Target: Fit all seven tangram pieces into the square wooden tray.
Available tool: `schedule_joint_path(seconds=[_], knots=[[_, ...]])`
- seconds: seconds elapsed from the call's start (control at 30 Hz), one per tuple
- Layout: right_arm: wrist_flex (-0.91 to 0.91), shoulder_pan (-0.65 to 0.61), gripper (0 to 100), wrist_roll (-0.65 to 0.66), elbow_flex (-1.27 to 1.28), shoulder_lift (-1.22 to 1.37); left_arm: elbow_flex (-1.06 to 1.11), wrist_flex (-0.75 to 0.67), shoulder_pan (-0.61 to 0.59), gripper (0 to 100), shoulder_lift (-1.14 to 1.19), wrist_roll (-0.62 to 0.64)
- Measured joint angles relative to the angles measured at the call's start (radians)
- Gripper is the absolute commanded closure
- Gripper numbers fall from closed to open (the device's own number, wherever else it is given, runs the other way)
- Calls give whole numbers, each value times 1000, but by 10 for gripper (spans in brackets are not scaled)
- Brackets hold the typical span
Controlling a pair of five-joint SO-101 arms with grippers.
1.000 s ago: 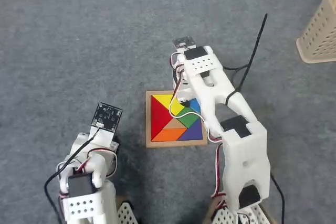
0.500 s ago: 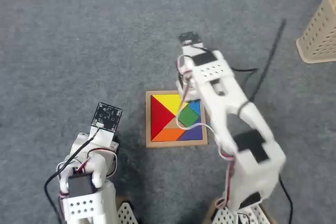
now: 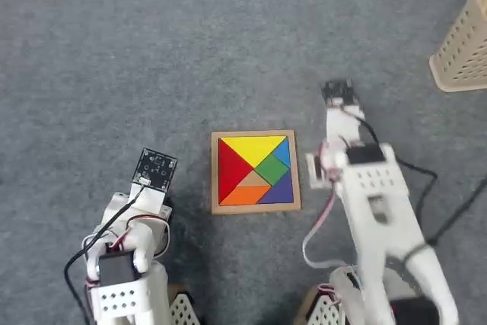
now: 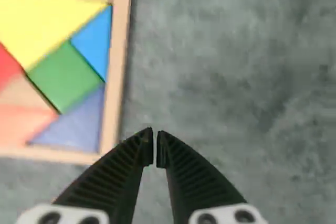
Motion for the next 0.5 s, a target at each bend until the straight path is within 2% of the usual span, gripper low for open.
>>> schedule_joint_path(seconds=[0.1, 0.27, 0.5], knots=[[-6, 57, 989, 72, 124, -127, 0, 0, 0, 824, 0, 0], [-6, 158, 989, 92, 284, -316, 0, 0, 0, 824, 0, 0], [-8, 193, 989, 97, 446, -523, 0, 0, 0, 824, 0, 0]])
